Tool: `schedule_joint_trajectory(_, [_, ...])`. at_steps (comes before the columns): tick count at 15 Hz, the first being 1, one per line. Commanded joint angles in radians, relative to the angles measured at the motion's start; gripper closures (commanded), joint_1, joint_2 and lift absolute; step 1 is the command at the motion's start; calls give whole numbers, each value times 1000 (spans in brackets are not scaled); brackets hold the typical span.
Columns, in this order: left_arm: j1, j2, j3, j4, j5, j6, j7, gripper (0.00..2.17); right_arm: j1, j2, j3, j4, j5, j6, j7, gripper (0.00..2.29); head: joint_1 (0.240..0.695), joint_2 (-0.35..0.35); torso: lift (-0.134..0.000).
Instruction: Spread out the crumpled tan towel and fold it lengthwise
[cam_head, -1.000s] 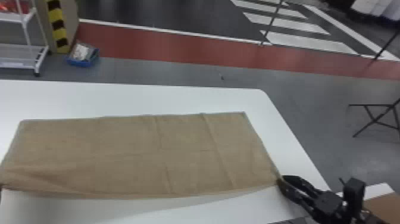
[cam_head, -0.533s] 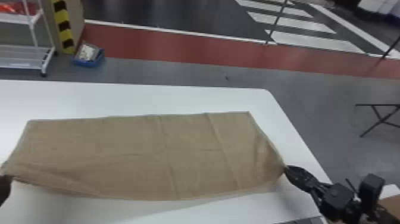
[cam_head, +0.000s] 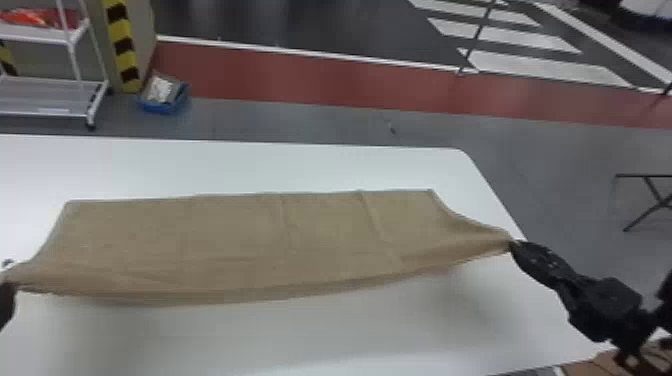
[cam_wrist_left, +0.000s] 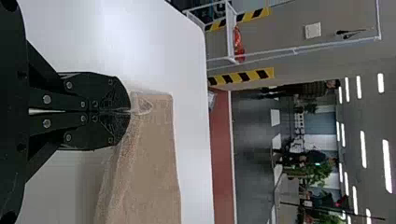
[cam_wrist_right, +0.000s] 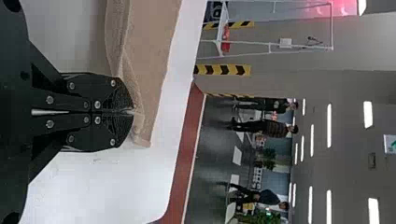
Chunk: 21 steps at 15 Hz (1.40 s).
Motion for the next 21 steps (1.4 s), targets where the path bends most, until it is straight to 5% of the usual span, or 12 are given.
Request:
schedule_joint_trajectory(1, [2,0,22,-50,4,138,18,1693,0,16,-48,-37,-83,122,-1,1656,695,-254,-124])
schedule_joint_trajectory(5, [-74,7,36,-53,34,245,42,1690,-54,0,-48,-3,-67,211,-41,1656,695,-262,-124])
schedule_joint_trajectory(11, [-383,-10,-43,155,39,426,42,1690,-255,-29,55,148,58,287,-118,1656,695,-245,-124])
schedule_joint_trajectory(21, [-655,-9,-102,407,25,436,22,1690,-420,-47,153,285,115,337,-136,1642,695,-170,-124])
